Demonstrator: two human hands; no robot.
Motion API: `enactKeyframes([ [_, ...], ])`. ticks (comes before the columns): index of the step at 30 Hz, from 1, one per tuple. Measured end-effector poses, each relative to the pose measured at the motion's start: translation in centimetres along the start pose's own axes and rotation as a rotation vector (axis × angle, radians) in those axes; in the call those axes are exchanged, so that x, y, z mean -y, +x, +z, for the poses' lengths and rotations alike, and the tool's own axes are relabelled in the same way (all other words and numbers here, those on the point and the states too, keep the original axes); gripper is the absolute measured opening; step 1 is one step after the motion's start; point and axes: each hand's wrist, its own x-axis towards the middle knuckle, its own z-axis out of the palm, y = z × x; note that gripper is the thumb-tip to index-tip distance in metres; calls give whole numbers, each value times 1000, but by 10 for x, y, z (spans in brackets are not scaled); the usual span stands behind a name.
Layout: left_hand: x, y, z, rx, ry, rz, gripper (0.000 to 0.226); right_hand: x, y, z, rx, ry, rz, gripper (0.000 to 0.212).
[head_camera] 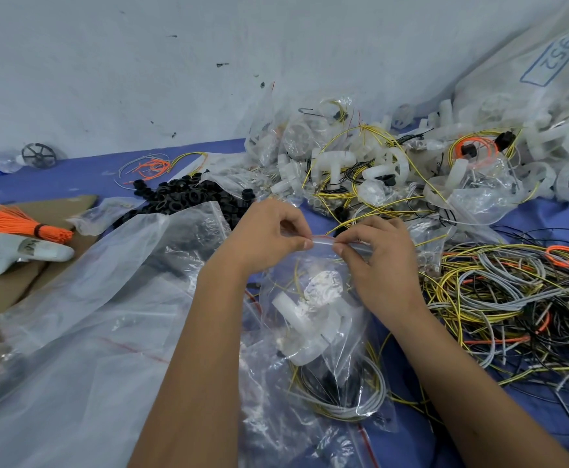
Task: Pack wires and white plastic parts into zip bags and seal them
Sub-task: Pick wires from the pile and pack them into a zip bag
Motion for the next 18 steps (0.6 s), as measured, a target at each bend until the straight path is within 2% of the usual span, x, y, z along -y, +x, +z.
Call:
enactKeyframes([
  [10, 5, -2, -1, -46, -50, -14, 11, 0, 1, 0, 7, -2, 36, 7],
  [18, 8, -2, -2, -35, -67, -16, 18, -1, 1, 1, 9, -13, 50, 6],
])
